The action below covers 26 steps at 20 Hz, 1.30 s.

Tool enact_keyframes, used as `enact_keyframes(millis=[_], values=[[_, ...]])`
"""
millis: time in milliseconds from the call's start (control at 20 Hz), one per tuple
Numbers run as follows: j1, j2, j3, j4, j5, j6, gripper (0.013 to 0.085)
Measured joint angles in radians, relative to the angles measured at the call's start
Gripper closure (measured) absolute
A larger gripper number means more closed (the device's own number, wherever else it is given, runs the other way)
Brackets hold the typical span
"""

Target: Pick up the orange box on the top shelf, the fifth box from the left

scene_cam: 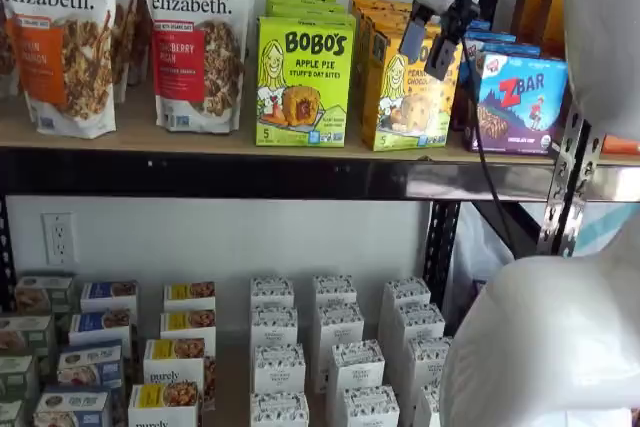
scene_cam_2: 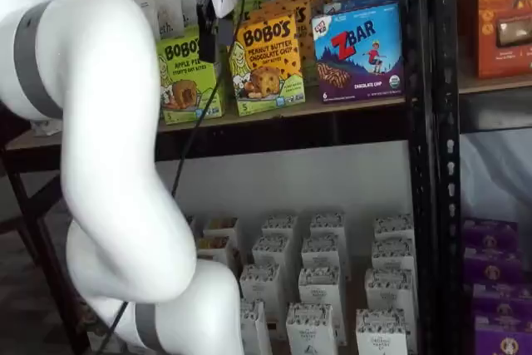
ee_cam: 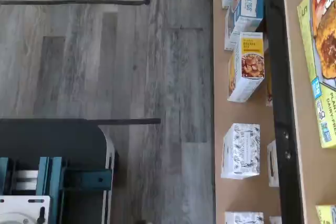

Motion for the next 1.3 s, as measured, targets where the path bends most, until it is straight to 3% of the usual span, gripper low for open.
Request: enact_keyframes(millis=[600,1000,1300], values=[[-0.005,0.001,0.024,0.004,-0.034,-0.011,0.013],[-0.034,-0.066,0.126,0.114,-0.246,-0.028,0.013],[-0.072,-0.047,0.109,0.167,-0.303,-0.053,0.013]])
